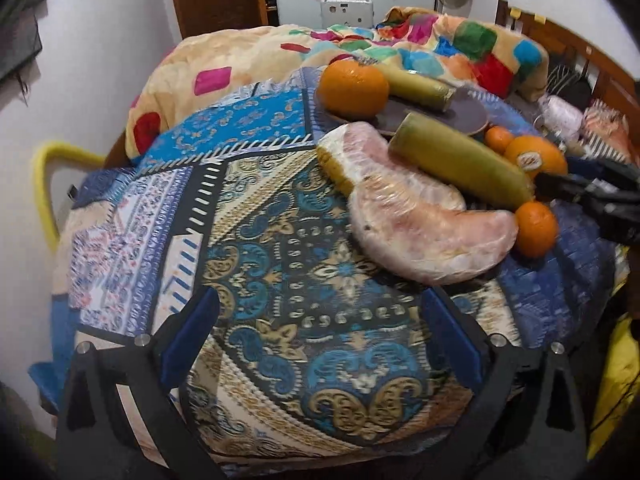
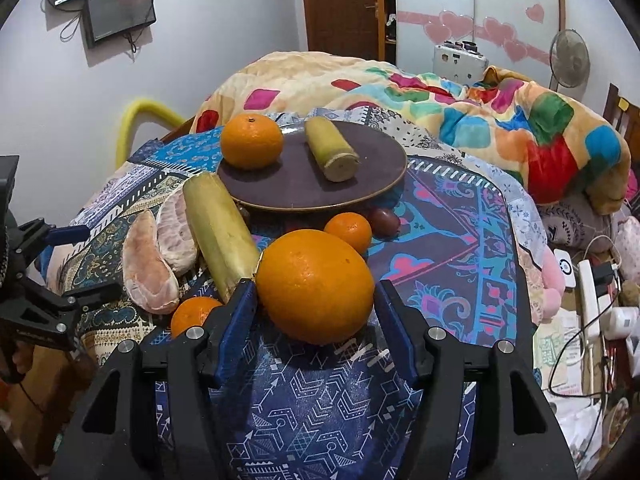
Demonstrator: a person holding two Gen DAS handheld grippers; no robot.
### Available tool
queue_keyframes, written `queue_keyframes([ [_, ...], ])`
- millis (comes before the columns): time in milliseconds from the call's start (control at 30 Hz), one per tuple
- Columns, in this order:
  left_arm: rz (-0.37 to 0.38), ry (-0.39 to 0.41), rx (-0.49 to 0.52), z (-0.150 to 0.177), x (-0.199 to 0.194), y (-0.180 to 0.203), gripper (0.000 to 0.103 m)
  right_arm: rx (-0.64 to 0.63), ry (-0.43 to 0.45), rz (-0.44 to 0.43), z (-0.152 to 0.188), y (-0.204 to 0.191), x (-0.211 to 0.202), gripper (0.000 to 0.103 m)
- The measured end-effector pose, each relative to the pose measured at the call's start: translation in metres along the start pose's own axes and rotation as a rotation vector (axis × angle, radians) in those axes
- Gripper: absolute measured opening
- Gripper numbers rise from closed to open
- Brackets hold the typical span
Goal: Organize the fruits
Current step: 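Grasp the big orange with the right tool while the left tool grasps a pomelo segment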
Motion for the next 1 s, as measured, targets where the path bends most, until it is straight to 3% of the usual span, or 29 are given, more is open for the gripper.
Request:
queue_keyframes([
  [167,0.08,0.042,-0.013,-0.016,-0.015,0.023,0.103,-0.017,-0.007,0.008,0.004,-0.001,-0.004,0.055],
  [267,0.101,0.02,-0.016,-0.026,-0.009,0.041,0.103,-0.03,-0.009,0.023,0.008,-0.001,-0.008,0.055],
  [367,0.069,-0.012,-0.023,-0.033,0.005,0.055,0.103,-0.026,-0.01,0.024,0.013,0.003,-0.014,0.055],
  [500,0.025,0.001,-0.022,-0.036,0.013,0.061,0.103,-0.03,-0.015,0.024,0.018,0.005,-0.02,0.055],
  [733,-0.066,0.015,0.052,-0.021,0.005,0.044,0.103,-0.033,-0.014,0.009,0.024,0.007,-0.024,0.055],
  [1000,-0.065,-0.007,0.039,-0.004,-0.003,0.001,0.103,-0.037,0.0,0.016,0.027,0.004,-0.026,0.055],
])
Point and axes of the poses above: each gripper's, at about its wrist camera, not at the fingertips, and x roughly the way its jaws point, y to its right, z to its underside, the point moved 2 cm from there along x, roughly the way its jaws point, and after that the axes turned 7 degrees about -z, right-handed, at the moved point
